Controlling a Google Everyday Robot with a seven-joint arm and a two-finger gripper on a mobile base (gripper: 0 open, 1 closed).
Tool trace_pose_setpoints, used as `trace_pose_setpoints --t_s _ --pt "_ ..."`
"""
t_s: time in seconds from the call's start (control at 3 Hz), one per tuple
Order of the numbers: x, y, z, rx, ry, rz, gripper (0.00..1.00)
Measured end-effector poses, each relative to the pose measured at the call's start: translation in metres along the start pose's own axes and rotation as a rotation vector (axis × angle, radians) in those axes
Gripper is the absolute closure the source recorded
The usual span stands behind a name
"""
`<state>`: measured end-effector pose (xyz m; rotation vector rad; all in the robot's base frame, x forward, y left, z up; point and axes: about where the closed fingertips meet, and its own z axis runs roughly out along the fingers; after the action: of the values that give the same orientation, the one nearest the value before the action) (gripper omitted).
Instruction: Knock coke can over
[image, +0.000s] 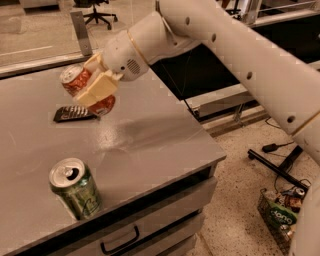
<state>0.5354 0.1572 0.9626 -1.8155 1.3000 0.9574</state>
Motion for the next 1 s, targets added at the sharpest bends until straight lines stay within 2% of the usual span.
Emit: trace_pose_setpoints --t_s 0.33,0.67,1.0 --pt "0.012 0.016 -0.023 -0.039 0.228 0.101 1.00" --pt "0.023 0.029 -0.039 -0.077 0.386 0.184 1.00" --pt "0.032 0.031 -0.038 -0.130 0.497 0.241 1.00"
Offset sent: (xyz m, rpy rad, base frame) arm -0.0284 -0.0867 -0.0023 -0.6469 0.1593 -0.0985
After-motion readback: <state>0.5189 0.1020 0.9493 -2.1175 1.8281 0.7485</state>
